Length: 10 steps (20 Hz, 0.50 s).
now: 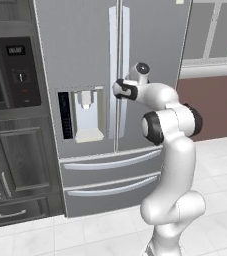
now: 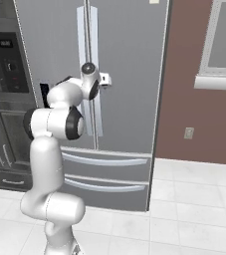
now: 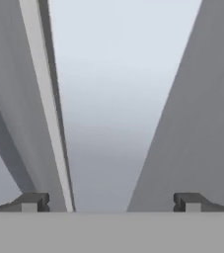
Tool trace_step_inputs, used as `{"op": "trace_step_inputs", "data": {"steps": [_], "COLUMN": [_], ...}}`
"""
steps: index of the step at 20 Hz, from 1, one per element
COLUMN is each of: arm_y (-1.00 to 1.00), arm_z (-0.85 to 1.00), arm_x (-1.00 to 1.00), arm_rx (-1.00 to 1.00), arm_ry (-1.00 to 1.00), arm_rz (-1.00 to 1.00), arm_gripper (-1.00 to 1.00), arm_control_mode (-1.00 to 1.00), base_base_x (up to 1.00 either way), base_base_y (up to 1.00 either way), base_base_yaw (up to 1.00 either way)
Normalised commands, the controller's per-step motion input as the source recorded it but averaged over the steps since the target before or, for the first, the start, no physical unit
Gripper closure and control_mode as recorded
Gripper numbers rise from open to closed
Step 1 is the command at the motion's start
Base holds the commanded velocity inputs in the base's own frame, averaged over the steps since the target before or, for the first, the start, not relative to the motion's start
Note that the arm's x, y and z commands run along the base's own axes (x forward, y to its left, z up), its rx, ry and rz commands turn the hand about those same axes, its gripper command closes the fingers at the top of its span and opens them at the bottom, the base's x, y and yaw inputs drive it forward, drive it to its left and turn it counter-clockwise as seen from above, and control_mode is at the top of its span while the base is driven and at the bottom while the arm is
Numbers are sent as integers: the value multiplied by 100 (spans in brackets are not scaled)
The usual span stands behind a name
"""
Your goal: Place one of the steaks on the plate and the other in the bowl. Then place the bowl in the fridge.
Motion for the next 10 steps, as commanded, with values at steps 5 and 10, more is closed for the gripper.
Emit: {"op": "trace_step_inputs", "data": {"steps": [5, 10], "arm_y": [9, 17], "arm_z": [-11, -14], "arm_x": [34, 29], "arm_rx": [0, 0], "arm_ry": [0, -3], "arm_rz": [0, 0], "arm_gripper": [-100, -100], "arm_control_mode": [-100, -100], "base_base_x": [0, 0], "base_base_y": [0, 0], "base_base_yaw": [0, 0]}}
